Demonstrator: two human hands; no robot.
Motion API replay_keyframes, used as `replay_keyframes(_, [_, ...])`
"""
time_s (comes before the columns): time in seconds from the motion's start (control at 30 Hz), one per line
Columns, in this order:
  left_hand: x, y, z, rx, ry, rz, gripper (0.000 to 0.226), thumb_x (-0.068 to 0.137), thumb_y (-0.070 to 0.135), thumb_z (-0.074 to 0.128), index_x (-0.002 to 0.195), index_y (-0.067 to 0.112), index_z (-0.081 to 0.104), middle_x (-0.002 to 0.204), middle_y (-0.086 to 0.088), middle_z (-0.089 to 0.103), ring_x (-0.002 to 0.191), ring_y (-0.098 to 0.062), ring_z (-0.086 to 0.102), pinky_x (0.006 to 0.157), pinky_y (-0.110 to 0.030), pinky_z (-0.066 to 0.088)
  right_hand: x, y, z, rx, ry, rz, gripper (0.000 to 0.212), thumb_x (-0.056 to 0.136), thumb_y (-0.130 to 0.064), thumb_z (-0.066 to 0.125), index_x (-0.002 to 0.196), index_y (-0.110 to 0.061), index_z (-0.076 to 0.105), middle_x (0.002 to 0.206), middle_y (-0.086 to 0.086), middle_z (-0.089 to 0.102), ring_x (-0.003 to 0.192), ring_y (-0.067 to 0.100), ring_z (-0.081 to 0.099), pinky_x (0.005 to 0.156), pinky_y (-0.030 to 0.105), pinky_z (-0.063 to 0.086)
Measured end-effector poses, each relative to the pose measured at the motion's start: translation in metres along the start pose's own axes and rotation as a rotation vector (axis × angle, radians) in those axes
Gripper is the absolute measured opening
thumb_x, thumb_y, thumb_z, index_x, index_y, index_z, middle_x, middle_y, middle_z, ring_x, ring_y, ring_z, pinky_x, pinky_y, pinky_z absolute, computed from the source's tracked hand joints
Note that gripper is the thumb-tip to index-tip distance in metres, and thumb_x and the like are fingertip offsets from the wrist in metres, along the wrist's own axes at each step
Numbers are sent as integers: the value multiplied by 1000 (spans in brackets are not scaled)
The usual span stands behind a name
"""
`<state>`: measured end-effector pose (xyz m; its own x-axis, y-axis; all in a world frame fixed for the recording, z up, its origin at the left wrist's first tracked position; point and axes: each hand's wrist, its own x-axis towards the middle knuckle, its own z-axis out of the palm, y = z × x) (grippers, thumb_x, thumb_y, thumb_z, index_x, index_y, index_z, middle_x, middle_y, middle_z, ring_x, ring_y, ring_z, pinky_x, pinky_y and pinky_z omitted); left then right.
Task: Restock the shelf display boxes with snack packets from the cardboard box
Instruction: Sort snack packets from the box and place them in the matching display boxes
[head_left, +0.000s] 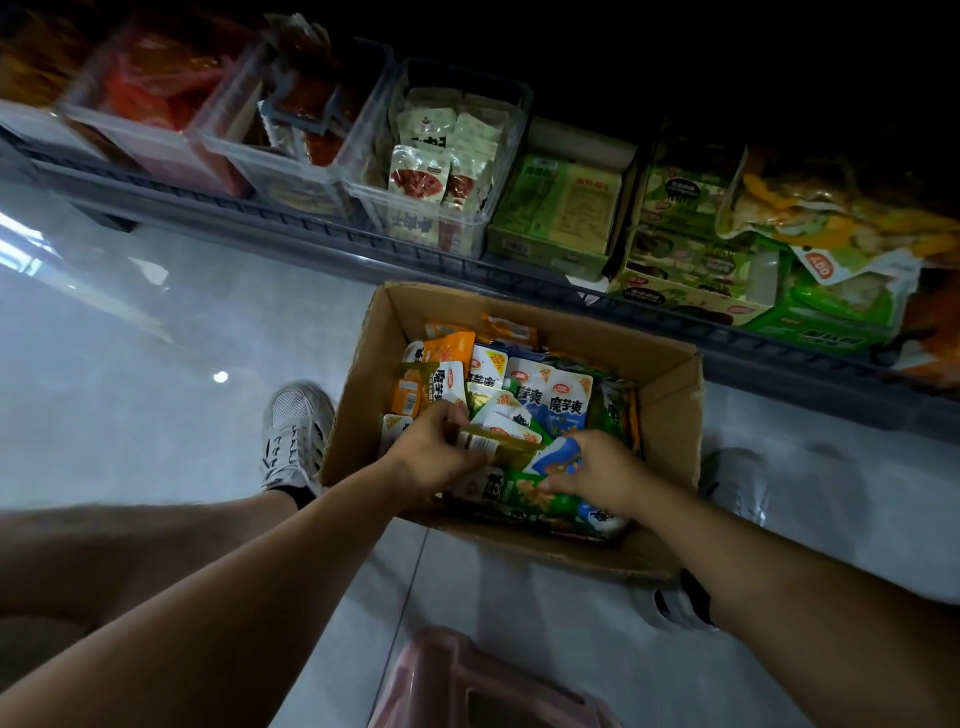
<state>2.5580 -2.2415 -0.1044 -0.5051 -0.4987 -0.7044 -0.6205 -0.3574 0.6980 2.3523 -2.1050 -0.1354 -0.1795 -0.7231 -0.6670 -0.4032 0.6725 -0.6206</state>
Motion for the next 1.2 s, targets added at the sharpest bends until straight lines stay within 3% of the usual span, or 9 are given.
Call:
replay_keyframes(0.2, [-3,31,-8,-261,50,25,53,85,15,83,128,18,53,123,-9,70,109,-25,72,99,-46,57,-8,-42,-39,250,106,4,22,82,-18,83,97,-22,68,90,-6,69,63,-3,62,52,12,45])
replay_keyframes(0.3, [-7,49,-11,-318,62,39,56,83,17,85,127,23,51,123,-8,70,109,-29,72,100,-51,57,-17,-62,-53,316,156,-10,25,79,-20,86,97,-25,69,99,-4,71,87,12,68,69,26,54])
replay_keyframes(0.43, [-11,68,-14,-397,119,42,71,80,21,88,136,16,46,120,-12,71,105,-27,71,99,-45,57,-27,-77,-70,418,187,17,39,77,-25,86,111,-21,67,107,1,68,81,17,65,66,32,52])
replay_keyframes(0.53, [-22,83,-7,-454,69,10,83,62,39,96,130,13,58,118,-10,76,109,-22,71,104,-46,54,-37,-88,-78,536,176,25,40,72,-17,89,107,-16,69,103,6,76,92,27,73,87,46,59])
replay_keyframes(0.63, [-31,95,6,-493,41,-27,80,56,48,95,124,17,68,112,-3,78,108,-26,72,101,-49,55,-48,-101,-81,638,151,36,46,70,-10,88,111,-8,68,97,12,77,89,31,75,86,55,59])
replay_keyframes(0.77, [-45,118,14,-745,-30,-3,33,95,19,71,124,3,69,117,-18,75,109,-36,72,91,-49,60,-64,-121,-85,719,156,27,42,73,-7,85,112,-5,68,97,15,77,88,33,75,81,52,60])
replay_keyframes(0.93, [-60,153,21,-812,-4,144,33,99,8,63,132,3,63,116,-23,73,89,-35,77,68,-49,64,-96,-145,-104,851,181,9,24,82,-6,79,104,-5,71,90,15,77,73,27,75,61,36,61])
replay_keyframes(1.1, [-80,197,25,-836,90,227,36,97,9,66,133,7,60,117,-21,74,100,-40,74,72,-54,63,-122,-170,-127,955,314,-33,63,66,-19,91,122,-7,63,100,17,76,85,33,75,69,50,61])
replay_keyframes(1.2, [-90,215,20,-894,130,219,40,96,11,67,134,5,57,114,-21,75,97,-40,75,76,-60,61,-138,-179,-138,1025,348,-37,35,78,-17,83,109,-10,69,95,17,77,80,34,75,67,49,60])
